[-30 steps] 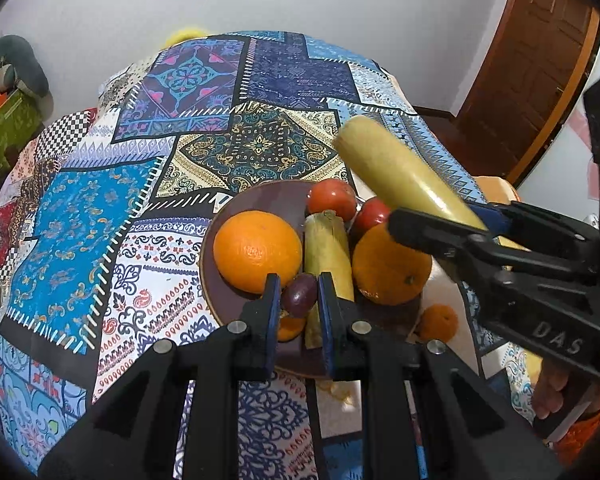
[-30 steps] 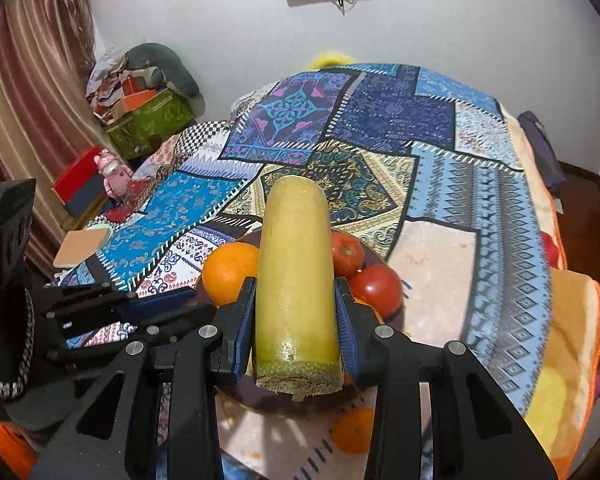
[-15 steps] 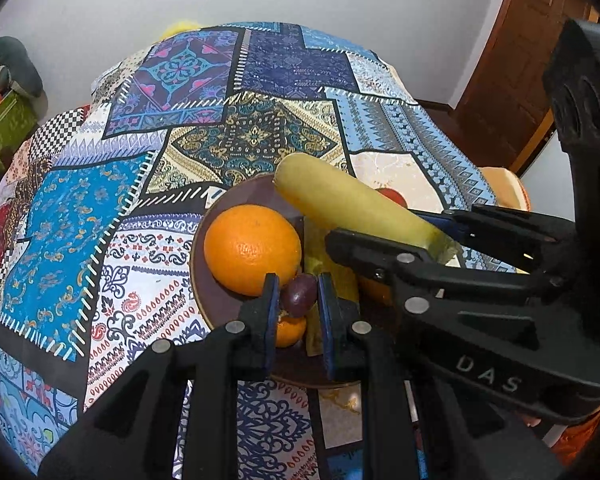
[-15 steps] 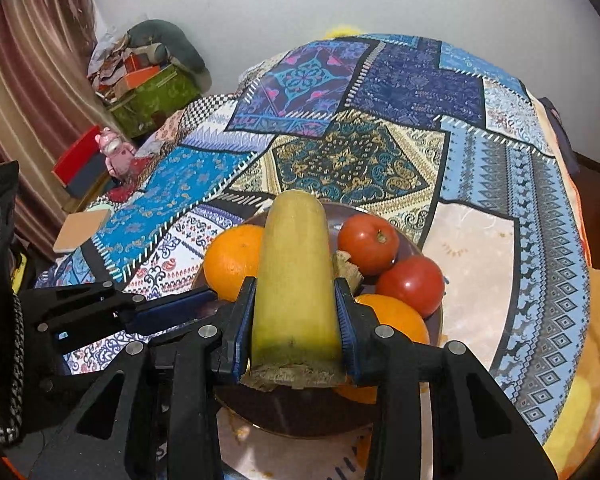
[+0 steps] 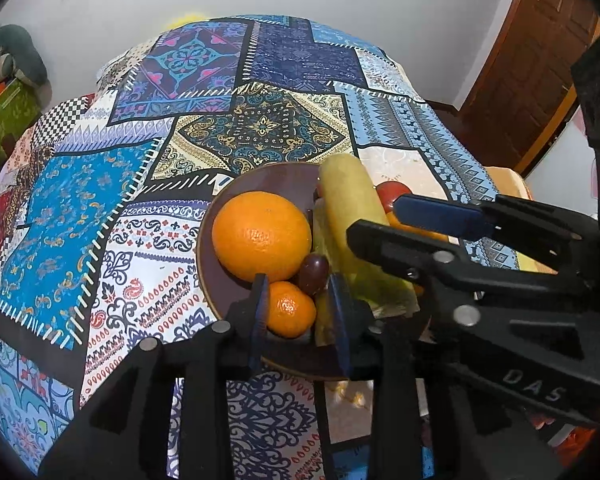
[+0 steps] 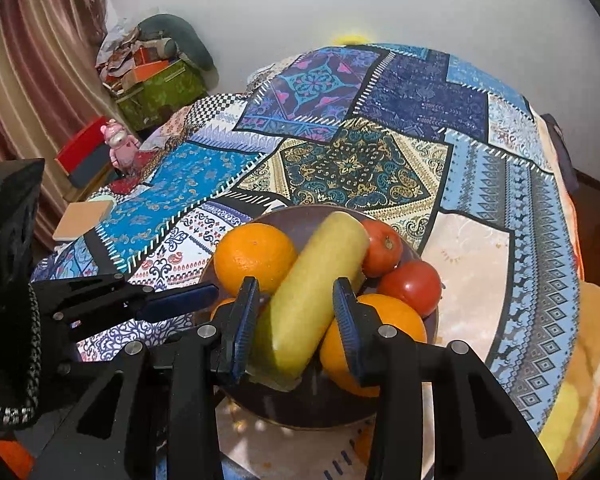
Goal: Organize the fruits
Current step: 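Lay the gourd on the plate with the right gripper while the left sets the plum there, then grasp a loose mandarin with the right gripper while the left grasps another purple plum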
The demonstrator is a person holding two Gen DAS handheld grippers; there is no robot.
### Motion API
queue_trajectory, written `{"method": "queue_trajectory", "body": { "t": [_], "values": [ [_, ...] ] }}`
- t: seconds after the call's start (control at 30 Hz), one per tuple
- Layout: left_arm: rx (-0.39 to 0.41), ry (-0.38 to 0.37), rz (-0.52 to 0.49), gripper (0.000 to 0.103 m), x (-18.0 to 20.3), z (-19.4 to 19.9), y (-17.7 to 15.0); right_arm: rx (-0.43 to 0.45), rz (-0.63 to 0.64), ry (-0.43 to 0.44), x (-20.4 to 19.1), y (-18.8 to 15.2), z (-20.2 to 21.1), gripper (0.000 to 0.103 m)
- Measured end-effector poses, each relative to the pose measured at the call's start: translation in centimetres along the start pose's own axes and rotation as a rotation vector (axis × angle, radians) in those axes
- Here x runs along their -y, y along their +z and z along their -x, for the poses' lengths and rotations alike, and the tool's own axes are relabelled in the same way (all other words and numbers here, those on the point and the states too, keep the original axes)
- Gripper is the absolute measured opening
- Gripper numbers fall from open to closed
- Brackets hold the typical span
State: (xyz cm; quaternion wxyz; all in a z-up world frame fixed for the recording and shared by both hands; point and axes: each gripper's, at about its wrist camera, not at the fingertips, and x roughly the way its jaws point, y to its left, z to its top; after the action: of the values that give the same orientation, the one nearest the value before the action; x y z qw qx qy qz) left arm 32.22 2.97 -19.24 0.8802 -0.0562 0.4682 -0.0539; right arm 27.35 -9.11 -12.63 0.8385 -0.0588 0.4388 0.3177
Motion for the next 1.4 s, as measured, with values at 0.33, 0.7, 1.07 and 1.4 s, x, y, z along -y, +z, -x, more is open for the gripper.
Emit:
{"method": "queue_trajectory", "body": {
  "t": [0.33, 0.7, 1.07, 1.4],
  "values": [
    [0.065, 0.006, -0.010, 0.037, 0.6, 3.9, 0.0, 0.058, -0.011, -0.029, 0.6, -0.7, 3.8, 0.036],
    [0.135, 0.016, -0.055, 0.049, 2.0, 9.1, -1.4, 0.115, -0.035, -0.071, 2.0, -4.1, 8.8, 0.039],
    [0.062, 0.012, -0.031, 0.057, 1.6, 8.0, -5.5, 0.005, -0.081, -0.085, 3.5, -9.7, 6.1, 0.042],
    [-0.023, -0.009, -0.001, 0.057, 1.3, 4.2, -7.2, -0.072, -0.116, -0.076, 4.7, -9.4, 1.7, 0.042]
  ]
}}
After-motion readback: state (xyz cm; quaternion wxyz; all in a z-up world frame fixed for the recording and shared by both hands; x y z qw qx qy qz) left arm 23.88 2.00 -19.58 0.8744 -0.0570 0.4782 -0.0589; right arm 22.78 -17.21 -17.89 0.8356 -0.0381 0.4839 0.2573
